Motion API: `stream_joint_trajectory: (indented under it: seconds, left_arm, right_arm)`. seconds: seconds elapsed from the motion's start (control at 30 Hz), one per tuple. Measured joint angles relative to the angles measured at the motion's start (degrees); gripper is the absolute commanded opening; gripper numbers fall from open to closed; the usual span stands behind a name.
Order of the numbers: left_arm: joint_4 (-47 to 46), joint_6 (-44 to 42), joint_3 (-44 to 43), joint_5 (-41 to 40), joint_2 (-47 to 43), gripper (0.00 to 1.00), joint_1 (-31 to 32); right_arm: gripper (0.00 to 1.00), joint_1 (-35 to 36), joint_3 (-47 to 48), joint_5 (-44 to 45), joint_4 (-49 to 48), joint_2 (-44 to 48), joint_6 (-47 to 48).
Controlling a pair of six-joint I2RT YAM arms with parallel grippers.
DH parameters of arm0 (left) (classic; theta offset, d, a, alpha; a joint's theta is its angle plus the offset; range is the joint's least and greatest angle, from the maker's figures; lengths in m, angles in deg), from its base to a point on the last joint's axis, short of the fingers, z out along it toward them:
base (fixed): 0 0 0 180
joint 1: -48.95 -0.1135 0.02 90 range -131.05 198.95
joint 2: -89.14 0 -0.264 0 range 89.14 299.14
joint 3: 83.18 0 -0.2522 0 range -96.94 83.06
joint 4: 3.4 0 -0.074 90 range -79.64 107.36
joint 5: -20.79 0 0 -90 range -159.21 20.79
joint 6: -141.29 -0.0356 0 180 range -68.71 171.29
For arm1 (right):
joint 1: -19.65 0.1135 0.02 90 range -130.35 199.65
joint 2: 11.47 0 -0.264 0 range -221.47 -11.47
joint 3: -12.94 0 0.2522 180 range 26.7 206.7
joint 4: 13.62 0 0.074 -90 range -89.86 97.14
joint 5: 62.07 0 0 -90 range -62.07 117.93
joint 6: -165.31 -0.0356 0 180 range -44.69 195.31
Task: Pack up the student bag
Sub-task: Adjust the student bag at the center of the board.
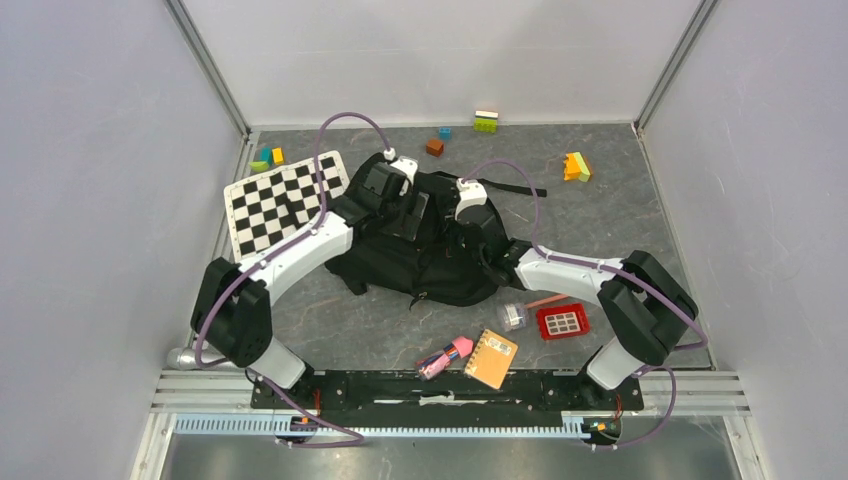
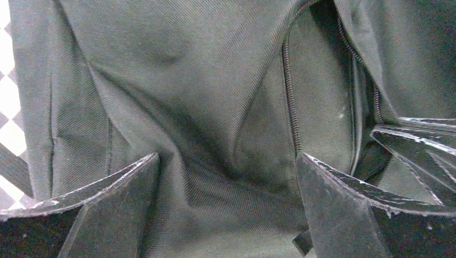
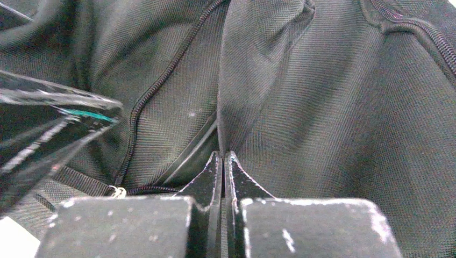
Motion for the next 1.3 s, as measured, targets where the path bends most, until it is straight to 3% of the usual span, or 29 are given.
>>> stream_joint_trajectory:
  seconds: [0.3, 0.47, 0.67, 0.93, 1.07, 1.17, 1.3]
  left_arm:
    - [-0.7, -2.8, 0.5, -6.4, 2.8, 1.00, 3.8]
    - [-3.0, -3.9, 3.3, -11.4, -1.1, 1.00, 6.5]
    - [-5.5, -4.6, 3.1, -11.3, -9.0, 0.99, 9.2]
    - [-3.5, -4.5, -3.0, -8.3, -1.7, 0.77, 9.3]
    - [-0.4, -4.5, -3.0, -8.1, 2.8, 0.74, 9.3]
    - [1.1, -4.3, -3.0, -8.2, 4.6, 0.64, 9.3]
    - [2.3, -4.3, -3.3, -8.5, 6.6, 0.61, 9.3]
  right_arm:
    - [0.00, -0.2, -1.4, -1.0, -1.8, 0.0, -0.4]
    - [0.00, -0.2, -1.4, -1.5, -1.9, 0.0, -0.4]
    - [0.00, -0.2, -1.4, -2.2, -2.4, 0.0, -0.5]
    - [0.00, -0.2, -1.4, -2.5, -2.5, 0.0, -0.6]
    - [0.00, -0.2, -1.7, -2.5, -2.8, 0.2, -0.8]
    - [0.00, -0.2, -1.9, -2.6, -3.0, 0.3, -0.9]
    - [0.00, -0.2, -2.1, -2.6, -3.1, 0.4, -1.0]
